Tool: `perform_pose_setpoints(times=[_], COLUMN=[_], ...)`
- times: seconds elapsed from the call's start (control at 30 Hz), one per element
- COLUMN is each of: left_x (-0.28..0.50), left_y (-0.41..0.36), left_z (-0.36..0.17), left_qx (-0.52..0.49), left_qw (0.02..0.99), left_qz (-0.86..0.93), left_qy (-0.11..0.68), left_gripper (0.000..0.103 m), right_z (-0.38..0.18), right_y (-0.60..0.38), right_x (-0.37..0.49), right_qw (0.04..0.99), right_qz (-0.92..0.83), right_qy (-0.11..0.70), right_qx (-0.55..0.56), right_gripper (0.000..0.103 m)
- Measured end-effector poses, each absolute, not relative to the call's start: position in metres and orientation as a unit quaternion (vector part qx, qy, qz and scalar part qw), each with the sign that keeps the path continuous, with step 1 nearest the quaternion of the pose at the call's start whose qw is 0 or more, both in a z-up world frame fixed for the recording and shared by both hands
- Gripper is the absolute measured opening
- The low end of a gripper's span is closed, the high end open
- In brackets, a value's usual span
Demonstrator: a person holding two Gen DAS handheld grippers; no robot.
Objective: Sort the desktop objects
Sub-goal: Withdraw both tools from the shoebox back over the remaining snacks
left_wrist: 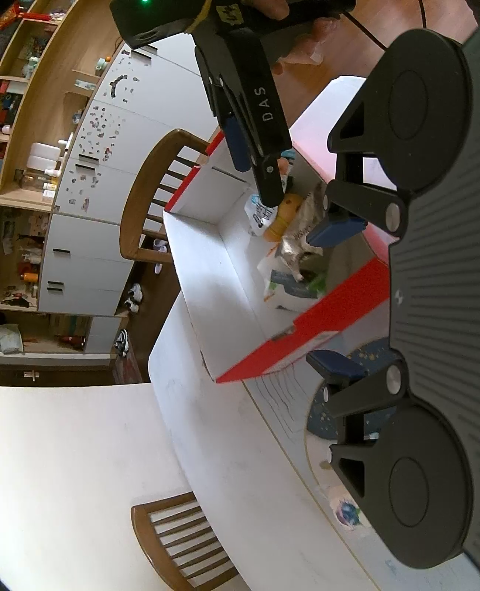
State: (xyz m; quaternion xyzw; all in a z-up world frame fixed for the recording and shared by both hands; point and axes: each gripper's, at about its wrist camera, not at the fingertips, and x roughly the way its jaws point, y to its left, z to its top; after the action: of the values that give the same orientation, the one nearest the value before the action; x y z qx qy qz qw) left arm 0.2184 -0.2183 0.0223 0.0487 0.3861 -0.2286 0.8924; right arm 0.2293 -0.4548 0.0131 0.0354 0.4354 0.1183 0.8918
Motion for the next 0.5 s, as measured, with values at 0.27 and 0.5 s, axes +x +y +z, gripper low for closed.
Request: perform_pose_setpoints(times=[0.27,0.5], left_x=[0.204,0.192], left_y=[-0.187,-0.157], left_z=[0.018,0.011], left_qx=[0.043,0.039], left_qw=[0.892,0.891], left_qz=[-0.236,-0.237], left_qy=[0.383,0.384], left_gripper=[0.066,0.075], right_z=[0.019,0.018], right_y=[-0.421,-0.386], right_x=[0.218,0.206], right_qw=[0.897,0.896], right_qz=[0.12,0.126], right_qy=[0.424,0.424], right_qx=[0.033,0.035], right_gripper=[0.077,0.082])
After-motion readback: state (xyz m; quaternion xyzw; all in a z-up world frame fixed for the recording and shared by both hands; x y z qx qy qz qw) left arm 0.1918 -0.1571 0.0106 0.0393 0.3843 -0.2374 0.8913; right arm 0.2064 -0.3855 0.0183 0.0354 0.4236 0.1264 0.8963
